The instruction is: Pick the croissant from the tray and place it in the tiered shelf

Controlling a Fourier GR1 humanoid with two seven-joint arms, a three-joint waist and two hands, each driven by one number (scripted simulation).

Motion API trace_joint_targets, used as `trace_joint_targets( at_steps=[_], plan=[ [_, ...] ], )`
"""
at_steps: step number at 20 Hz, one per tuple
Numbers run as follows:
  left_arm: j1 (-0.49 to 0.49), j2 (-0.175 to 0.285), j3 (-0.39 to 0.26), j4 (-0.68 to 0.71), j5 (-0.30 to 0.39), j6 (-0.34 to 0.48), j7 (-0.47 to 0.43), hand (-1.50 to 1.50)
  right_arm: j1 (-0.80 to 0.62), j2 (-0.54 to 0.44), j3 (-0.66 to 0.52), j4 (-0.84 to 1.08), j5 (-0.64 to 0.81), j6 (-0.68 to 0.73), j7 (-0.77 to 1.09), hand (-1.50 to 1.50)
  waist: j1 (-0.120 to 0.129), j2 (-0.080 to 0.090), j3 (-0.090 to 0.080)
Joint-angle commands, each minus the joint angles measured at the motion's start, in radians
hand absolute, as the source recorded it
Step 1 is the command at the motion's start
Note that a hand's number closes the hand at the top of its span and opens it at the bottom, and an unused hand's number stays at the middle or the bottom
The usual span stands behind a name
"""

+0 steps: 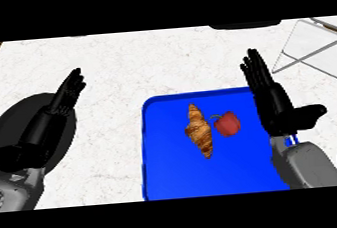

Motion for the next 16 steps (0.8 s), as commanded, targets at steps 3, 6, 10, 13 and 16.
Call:
trace_joint_targets(
  at_steps=[3,6,10,13,16],
  plan=[
    [0.072,-0.014,0.087,0.134,0.015,0.046,0.020,0.00,-0.117,0.090,0.089,0.026,0.192,-0.197,0.068,1.50,0.009,-0.006,-0.002],
    [0.162,0.038,0.150,0.196,0.051,0.065,0.074,0.00,-0.198,0.132,0.149,0.102,0.343,-0.326,0.080,1.50,0.059,-0.002,-0.006],
    [0.183,0.009,0.131,0.196,0.070,0.075,0.112,0.00,-0.051,0.030,0.056,0.251,0.563,-0.653,0.152,1.50,0.003,-0.005,-0.014],
    [0.175,0.014,0.149,0.196,0.078,0.072,0.126,0.00,-0.075,0.212,0.255,0.300,0.681,-0.829,0.261,-1.50,0.029,-0.010,-0.004],
    [0.223,0.011,0.160,0.216,0.083,0.043,0.068,0.00,-0.143,0.216,0.369,0.361,0.780,-0.898,0.473,-1.50,0.027,-0.014,-0.005]
  ],
)
